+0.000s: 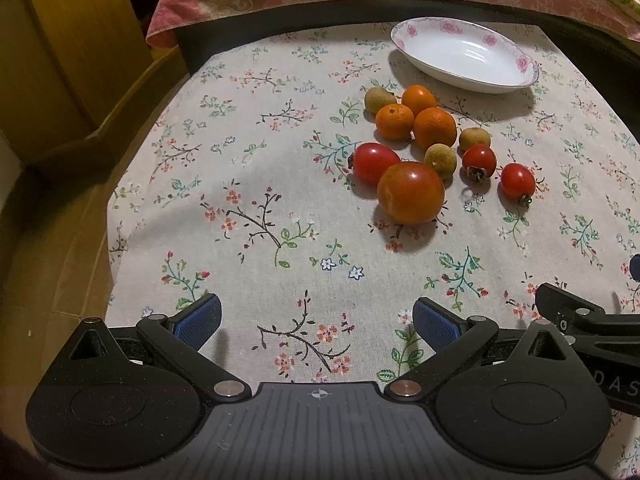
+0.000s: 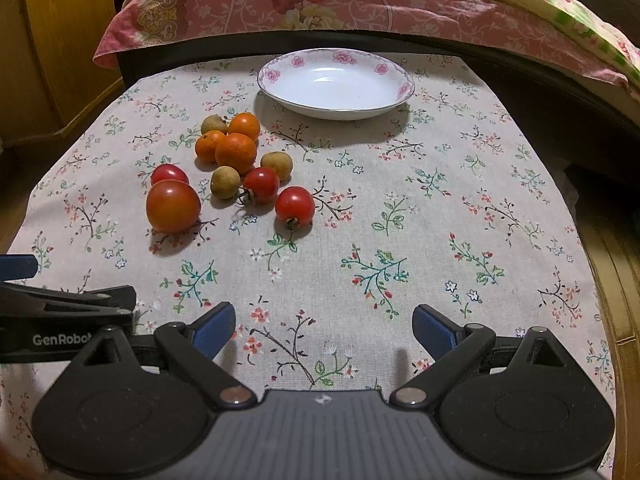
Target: Organize fruits
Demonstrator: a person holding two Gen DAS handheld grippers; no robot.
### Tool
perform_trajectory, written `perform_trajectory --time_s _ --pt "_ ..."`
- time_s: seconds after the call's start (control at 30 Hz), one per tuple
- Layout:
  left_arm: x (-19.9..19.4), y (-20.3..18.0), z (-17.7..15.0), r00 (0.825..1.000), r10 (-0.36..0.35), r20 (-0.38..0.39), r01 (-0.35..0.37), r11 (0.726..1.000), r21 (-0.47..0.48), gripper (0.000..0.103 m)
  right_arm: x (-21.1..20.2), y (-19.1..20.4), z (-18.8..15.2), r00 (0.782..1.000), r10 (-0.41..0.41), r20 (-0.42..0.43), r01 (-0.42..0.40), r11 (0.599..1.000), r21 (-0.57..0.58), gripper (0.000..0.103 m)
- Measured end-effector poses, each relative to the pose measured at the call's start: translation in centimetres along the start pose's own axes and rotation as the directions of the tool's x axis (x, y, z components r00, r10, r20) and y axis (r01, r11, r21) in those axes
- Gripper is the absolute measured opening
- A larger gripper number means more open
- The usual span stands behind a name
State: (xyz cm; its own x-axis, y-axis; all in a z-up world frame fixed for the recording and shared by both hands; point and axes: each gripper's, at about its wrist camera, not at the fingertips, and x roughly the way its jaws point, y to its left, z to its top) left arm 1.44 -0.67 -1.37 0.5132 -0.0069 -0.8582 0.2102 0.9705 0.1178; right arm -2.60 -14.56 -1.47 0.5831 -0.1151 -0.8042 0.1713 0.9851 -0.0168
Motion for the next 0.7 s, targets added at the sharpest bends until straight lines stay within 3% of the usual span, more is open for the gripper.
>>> perform_trajectory --time_s 0.7 --pt "0.27 0.04 0.37 1.000 -0.005 -0.010 0.005 1.000 -0.013 0.103 0.46 0.00 0.34 0.999 0.024 -0.034 -0.023 1.000 0.017 0.091"
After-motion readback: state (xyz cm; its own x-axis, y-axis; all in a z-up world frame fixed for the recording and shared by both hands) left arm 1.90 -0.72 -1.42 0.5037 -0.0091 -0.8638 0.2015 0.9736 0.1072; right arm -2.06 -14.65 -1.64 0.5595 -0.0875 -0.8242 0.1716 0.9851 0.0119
